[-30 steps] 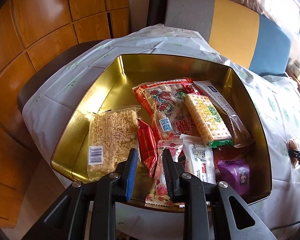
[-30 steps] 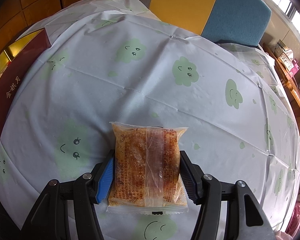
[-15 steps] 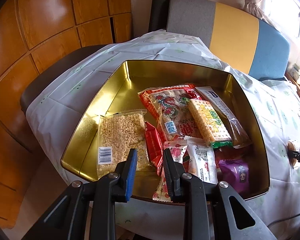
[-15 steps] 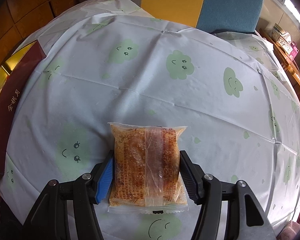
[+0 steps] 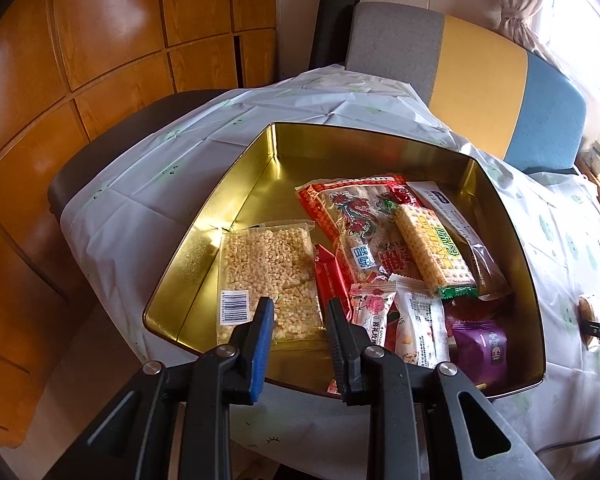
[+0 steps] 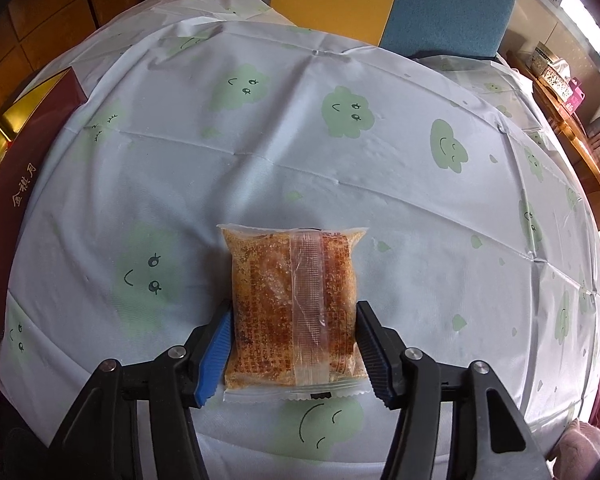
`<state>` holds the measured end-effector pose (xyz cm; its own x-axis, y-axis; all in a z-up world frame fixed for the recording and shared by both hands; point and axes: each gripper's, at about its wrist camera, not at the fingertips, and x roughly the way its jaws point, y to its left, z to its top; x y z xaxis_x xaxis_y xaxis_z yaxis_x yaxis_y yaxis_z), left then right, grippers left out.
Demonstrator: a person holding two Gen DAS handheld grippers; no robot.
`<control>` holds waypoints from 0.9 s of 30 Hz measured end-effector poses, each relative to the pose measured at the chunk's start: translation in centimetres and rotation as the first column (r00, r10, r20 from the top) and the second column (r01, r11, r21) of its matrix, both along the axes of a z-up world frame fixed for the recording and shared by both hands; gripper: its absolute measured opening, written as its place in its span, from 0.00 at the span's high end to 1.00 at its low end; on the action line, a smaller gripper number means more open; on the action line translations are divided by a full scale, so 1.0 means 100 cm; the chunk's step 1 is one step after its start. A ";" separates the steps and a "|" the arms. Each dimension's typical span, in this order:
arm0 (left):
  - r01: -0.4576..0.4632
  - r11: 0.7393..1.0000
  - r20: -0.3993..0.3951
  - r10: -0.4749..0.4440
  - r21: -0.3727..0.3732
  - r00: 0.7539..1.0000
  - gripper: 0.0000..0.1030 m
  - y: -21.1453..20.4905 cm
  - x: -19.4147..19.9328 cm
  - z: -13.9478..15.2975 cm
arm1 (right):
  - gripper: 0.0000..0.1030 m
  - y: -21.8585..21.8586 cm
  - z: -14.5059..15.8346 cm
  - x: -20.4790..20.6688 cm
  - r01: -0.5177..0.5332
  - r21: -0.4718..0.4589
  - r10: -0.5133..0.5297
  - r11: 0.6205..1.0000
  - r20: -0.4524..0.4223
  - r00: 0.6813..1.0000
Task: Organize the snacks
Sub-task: 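Hold the orange pastry up with the right gripper while the left gripper withdraws, then carry the orange pastry into the tin and open the right gripper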
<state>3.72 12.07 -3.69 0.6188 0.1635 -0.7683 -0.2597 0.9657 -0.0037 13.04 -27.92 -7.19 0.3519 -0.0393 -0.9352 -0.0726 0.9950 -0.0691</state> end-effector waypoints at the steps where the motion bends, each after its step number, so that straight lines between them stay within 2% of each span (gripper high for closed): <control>1: 0.000 1.000 0.002 0.000 -0.001 1.000 0.73 0.001 -0.001 0.000 | 0.42 -0.001 -0.001 0.000 0.007 0.005 -0.007 1.000 0.000 1.000; 10: -0.006 1.000 0.017 0.006 -0.004 1.000 0.73 0.006 -0.004 0.004 | 0.42 0.002 0.004 0.002 0.067 0.043 -0.066 0.997 -0.009 0.998; 21: -0.011 1.000 0.027 0.011 -0.003 1.000 0.73 0.008 -0.006 0.006 | 0.42 0.057 0.032 -0.009 -0.062 0.133 0.054 0.989 0.068 0.996; 27: -0.019 1.000 0.031 0.019 -0.006 0.999 0.73 0.011 -0.007 0.007 | 0.42 0.091 0.054 -0.021 -0.156 0.177 0.139 0.972 0.104 0.985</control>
